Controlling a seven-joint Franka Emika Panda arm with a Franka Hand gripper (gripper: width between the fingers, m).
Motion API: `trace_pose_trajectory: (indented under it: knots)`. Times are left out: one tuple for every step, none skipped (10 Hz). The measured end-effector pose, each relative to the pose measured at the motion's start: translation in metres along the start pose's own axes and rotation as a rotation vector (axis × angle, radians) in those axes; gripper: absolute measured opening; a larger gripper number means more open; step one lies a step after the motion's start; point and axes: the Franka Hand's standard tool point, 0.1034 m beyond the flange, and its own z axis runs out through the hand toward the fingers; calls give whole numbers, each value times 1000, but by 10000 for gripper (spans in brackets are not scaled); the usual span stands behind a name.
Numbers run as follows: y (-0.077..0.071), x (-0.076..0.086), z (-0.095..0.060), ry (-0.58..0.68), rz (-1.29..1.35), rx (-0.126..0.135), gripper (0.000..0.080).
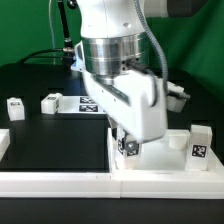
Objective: Assemble square table
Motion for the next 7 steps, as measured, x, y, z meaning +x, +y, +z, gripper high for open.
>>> trace_pose_trajectory:
  knots:
    - [1,2,0,-35,143,13,291]
    - [2,3,-1,-55,229,17,291]
    - [2,2,-1,-58,302,15,291]
    - [2,1,-1,-58,345,13,291]
    - [2,1,-1,-59,415,10,291]
    - [2,-1,-1,-59,475,7,291]
    - [2,-1,-1,-56,519,5,291]
